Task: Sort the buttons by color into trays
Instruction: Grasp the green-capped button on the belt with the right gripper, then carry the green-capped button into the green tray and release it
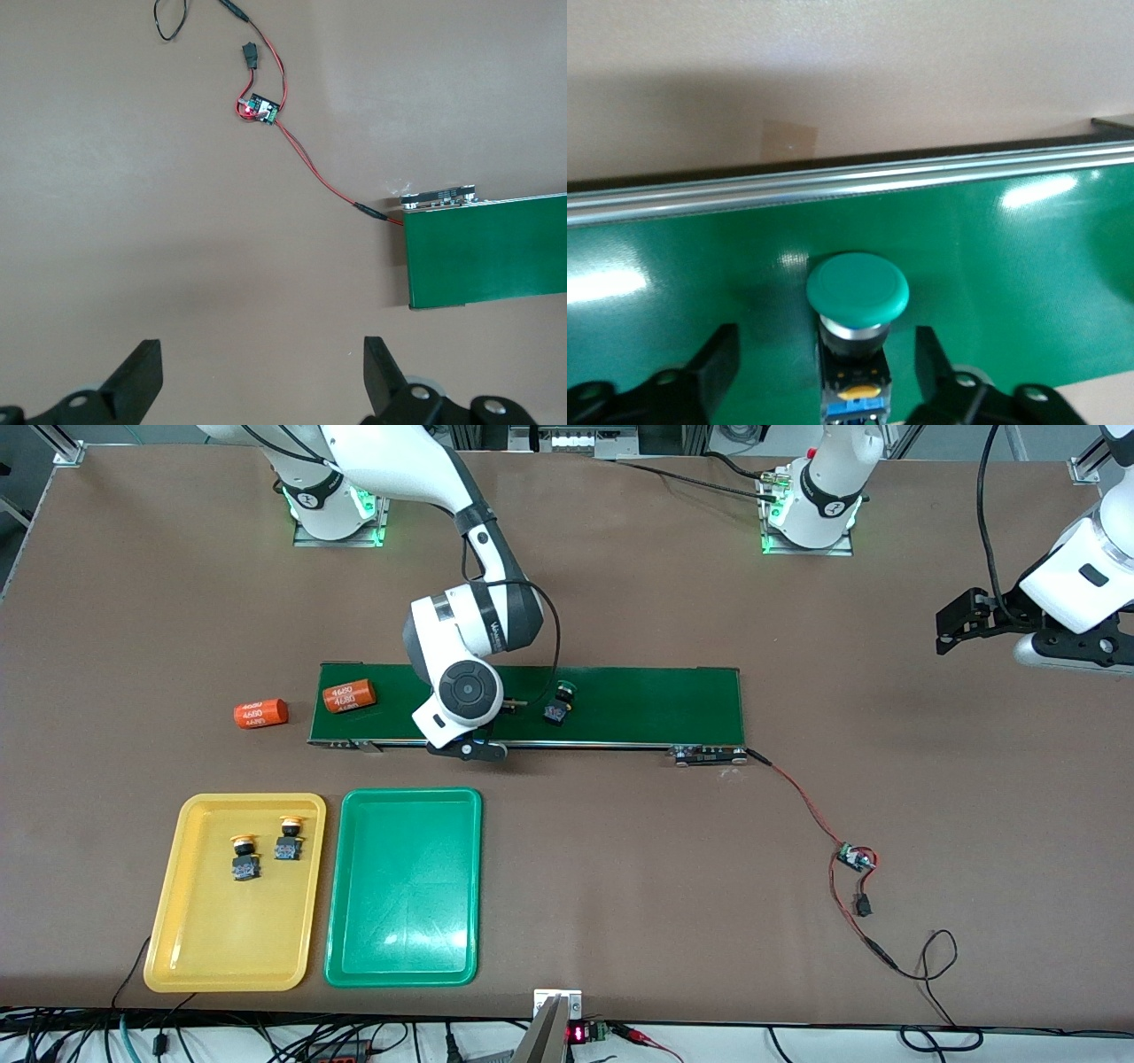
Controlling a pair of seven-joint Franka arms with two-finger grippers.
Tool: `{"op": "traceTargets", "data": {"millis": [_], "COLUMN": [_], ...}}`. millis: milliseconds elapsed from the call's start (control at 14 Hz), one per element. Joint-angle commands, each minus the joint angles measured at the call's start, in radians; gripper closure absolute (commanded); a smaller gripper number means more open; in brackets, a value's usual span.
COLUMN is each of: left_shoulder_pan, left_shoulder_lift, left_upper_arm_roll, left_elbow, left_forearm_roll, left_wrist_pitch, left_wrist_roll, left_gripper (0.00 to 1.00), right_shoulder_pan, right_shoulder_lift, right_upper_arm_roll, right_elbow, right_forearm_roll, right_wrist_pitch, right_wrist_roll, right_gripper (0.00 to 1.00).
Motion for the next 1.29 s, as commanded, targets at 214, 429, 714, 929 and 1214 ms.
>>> {"op": "traceTargets", "data": {"millis": [214,429,714,929,1214], "left_shoulder_pan": [-0.002,-0.002,-0.004,-0.004,-0.004], "left_shoulder_lift": [-0.002,0.0,0.0,0.0,0.0], "left_upper_arm_roll": [0.0,0.0,-0.001,-0.001,-0.001], "left_elbow": [0.014,0.014,0.014,0.014,0.014], "left_forearm_roll": [0.017,0.018,0.018,0.017,0.017], "left_wrist_pitch": [-0.008,-0.007,-0.007,-0.007,-0.008], "left_wrist_roll": [-0.003,-0.003,-0.003,-0.001,-0.003], "left_gripper": [0.0,0.0,0.0,0.0,0.0], "right_shoulder_pan": [0.004,0.001,-0.068,-0.207,-0.365], "right_shoulder_lift": [-0.023,-0.04,-0.018,0.029,0.168], "right_upper_arm_roll": [-0.024,-0.056,-0.114,-0.079,0.017], "right_elbow": [-0.012,0.021,0.148,0.198,0.231], "right_forearm_roll": [0.0,0.005,0.005,0.006,0.006], "right_wrist_pitch": [-0.017,-0.019,0.004,0.14,0.437], "right_wrist_roll": [0.009,0.019,0.01,-0.122,-0.269], "right_gripper": [0.95,1.0,1.0,1.0,1.0]}}
